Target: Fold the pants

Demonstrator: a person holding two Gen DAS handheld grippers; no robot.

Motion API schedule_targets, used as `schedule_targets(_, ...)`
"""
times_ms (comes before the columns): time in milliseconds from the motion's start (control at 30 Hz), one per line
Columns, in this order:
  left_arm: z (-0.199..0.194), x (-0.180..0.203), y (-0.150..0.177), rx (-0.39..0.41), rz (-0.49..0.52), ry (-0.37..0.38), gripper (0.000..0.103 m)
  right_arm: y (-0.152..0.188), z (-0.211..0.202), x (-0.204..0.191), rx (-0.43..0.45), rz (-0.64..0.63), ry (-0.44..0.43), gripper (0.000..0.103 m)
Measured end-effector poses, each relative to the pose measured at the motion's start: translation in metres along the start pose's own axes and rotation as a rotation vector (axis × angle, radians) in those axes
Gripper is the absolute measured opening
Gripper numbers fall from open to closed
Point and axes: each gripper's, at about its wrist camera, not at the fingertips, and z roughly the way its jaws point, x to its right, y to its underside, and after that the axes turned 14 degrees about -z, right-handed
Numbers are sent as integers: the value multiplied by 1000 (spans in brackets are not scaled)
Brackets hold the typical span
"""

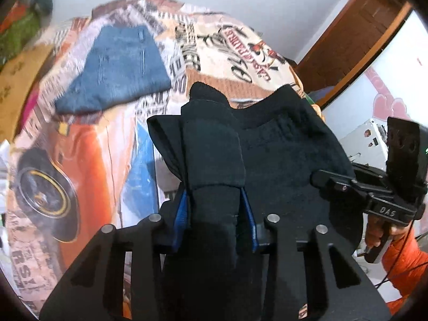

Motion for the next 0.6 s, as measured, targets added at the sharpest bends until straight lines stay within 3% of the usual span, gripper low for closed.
schedule_targets(300, -50, 23, -14, 174, 80, -25, 33, -36, -30, -24, 119, -71, 51, 20)
schedule_targets(600, -100, 28, -63, 384, 105, -81, 32, -96, -42, -40, 252, -144, 94, 19)
